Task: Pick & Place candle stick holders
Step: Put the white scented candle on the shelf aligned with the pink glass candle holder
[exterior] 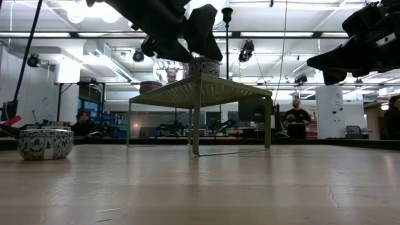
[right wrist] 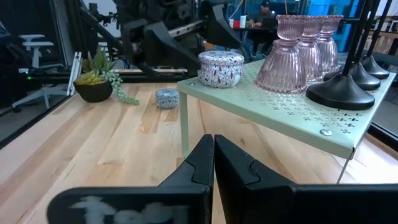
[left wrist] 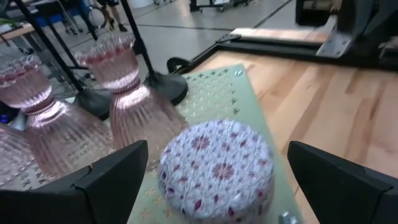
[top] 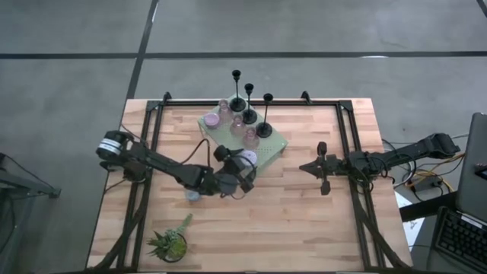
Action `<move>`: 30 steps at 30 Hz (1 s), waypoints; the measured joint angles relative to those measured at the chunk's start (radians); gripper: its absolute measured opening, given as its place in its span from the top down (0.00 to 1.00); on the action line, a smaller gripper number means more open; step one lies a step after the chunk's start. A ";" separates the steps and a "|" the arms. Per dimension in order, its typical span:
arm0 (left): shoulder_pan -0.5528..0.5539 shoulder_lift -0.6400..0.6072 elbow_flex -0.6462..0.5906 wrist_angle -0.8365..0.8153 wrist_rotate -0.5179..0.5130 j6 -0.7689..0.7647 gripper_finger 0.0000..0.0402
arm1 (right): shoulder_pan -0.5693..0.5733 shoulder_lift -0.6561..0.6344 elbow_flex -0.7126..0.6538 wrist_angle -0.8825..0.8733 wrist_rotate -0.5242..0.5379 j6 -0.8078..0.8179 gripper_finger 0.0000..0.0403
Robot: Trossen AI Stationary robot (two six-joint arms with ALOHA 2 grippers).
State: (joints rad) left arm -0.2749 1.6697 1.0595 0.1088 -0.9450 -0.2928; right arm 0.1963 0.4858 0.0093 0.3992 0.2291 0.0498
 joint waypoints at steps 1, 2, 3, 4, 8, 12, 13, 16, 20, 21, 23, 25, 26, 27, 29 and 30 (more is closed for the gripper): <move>0.000 0.003 0.000 -0.010 -0.007 0.001 0.03 | 0.000 0.000 0.000 0.000 0.000 0.001 0.98; 0.000 0.007 0.000 -0.018 -0.011 -0.001 0.03 | 0.000 0.000 0.000 0.000 0.000 0.000 0.98; 0.001 0.010 0.000 -0.027 -0.017 -0.002 0.03 | 0.000 0.000 0.000 0.000 0.000 0.000 0.98; 0.001 0.010 0.000 -0.038 -0.023 -0.002 0.03 | 0.000 0.000 0.000 0.000 0.000 0.000 0.98; 0.001 0.016 0.000 -0.046 -0.029 -0.005 0.03 | 0.000 0.000 0.000 0.000 0.000 0.000 0.98; 0.002 0.016 0.000 -0.069 -0.043 -0.019 0.03 | 0.000 0.000 0.000 0.000 0.000 0.000 0.98; 0.002 0.016 -0.001 -0.082 -0.055 -0.026 0.03 | 0.000 0.000 0.000 0.000 0.000 0.000 0.98; 0.003 0.016 -0.001 -0.110 -0.074 -0.049 0.03 | 0.000 0.000 0.000 0.000 0.000 0.000 0.98; 0.003 0.016 -0.001 -0.132 -0.077 -0.058 0.03 | 0.000 0.000 0.000 0.000 0.000 0.000 0.98; 0.003 0.016 -0.001 -0.138 -0.079 -0.058 0.03 | 0.000 0.000 0.000 0.000 0.000 0.000 0.98; 0.003 0.016 -0.001 -0.150 -0.085 -0.057 0.04 | 0.000 0.000 0.000 0.000 0.000 0.001 0.98; 0.004 0.016 -0.001 -0.159 -0.091 -0.057 0.04 | 0.000 0.000 0.000 0.000 0.000 0.000 0.98; 0.004 0.015 -0.001 -0.165 -0.099 -0.057 0.04 | 0.000 0.000 0.000 0.000 0.000 0.001 0.98; 0.005 0.016 -0.001 -0.172 -0.110 -0.057 0.04 | 0.000 0.000 0.000 0.000 0.000 0.001 0.98; 0.005 0.015 -0.001 -0.181 -0.130 -0.058 0.04 | 0.000 0.000 0.000 0.000 0.000 0.000 0.98; 0.005 0.015 -0.001 -0.185 -0.132 -0.058 0.04 | 0.000 0.000 0.000 0.000 0.000 0.001 0.98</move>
State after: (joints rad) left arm -0.2701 1.6842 1.0584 -0.0759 -1.0769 -0.3506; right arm 0.1963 0.4858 0.0093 0.3992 0.2291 0.0504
